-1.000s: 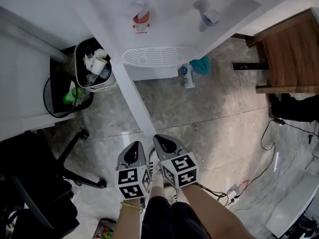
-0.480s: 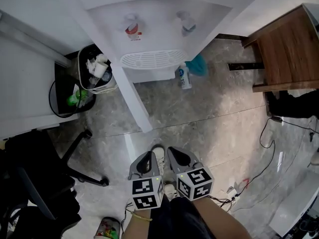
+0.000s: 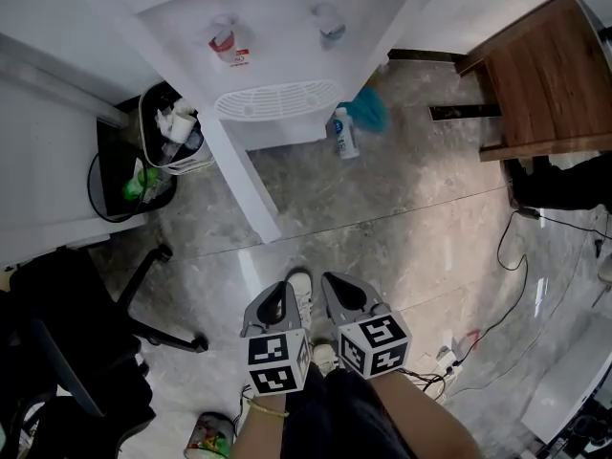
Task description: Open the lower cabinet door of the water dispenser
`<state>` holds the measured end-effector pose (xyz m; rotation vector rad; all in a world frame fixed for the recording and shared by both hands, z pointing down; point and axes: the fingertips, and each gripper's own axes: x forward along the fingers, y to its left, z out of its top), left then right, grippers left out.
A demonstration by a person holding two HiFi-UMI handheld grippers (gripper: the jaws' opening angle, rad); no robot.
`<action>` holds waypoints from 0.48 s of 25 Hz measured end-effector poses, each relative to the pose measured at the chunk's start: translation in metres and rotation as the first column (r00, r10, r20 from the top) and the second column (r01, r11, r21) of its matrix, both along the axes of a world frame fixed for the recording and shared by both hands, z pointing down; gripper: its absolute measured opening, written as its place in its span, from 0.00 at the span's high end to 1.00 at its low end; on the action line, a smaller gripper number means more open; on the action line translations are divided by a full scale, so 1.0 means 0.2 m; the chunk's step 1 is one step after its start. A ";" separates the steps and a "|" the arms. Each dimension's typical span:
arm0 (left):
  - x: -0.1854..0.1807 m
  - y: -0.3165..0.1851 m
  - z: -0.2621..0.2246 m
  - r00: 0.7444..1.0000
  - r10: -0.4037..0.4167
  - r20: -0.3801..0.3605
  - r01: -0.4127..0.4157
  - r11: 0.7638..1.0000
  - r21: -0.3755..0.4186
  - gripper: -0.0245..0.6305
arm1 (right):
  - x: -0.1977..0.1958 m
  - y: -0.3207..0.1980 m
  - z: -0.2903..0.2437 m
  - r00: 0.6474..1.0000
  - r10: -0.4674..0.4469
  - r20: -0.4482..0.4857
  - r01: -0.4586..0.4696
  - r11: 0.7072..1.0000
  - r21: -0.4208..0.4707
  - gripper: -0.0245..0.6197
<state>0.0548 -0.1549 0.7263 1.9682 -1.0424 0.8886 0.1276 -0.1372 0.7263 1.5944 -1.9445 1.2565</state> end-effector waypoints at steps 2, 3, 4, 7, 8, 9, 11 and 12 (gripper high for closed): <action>0.01 -0.01 0.00 1.000 0.006 0.002 -0.006 1.000 0.004 0.95 | 0.01 -0.01 0.00 1.000 0.001 -0.003 -0.001 1.000 0.004 0.98; 0.01 -0.01 0.00 1.000 0.009 0.002 -0.009 1.000 0.005 0.95 | 0.01 -0.01 0.00 1.000 0.003 -0.004 -0.003 1.000 0.006 0.98; 0.01 -0.01 -0.01 1.000 0.009 0.000 -0.009 1.000 0.005 0.95 | 0.01 -0.02 0.00 1.000 0.006 -0.005 -0.005 1.000 0.007 0.98; 0.01 -0.02 -0.01 1.000 0.004 -0.007 -0.004 1.000 0.003 0.95 | 0.01 -0.04 -0.01 1.000 0.008 -0.008 -0.008 1.000 0.011 0.98; 0.01 -0.03 -0.01 1.000 0.001 -0.009 -0.001 1.000 0.001 0.95 | 0.01 -0.04 -0.01 1.000 0.008 -0.008 -0.008 1.000 0.012 0.98; 0.01 -0.03 -0.01 1.000 -0.001 -0.010 0.001 1.000 -0.001 0.95 | 0.01 -0.05 -0.01 1.000 0.007 -0.007 -0.007 1.000 0.012 0.98; 0.00 -0.03 0.00 1.000 -0.002 -0.010 0.002 1.000 -0.001 0.95 | 0.01 -0.05 -0.01 1.000 0.005 -0.007 -0.005 1.000 0.012 0.98; 0.00 -0.03 0.00 1.000 -0.002 -0.009 0.002 1.000 -0.001 0.95 | 0.00 -0.05 -0.01 1.000 0.004 -0.008 -0.004 1.000 0.012 0.98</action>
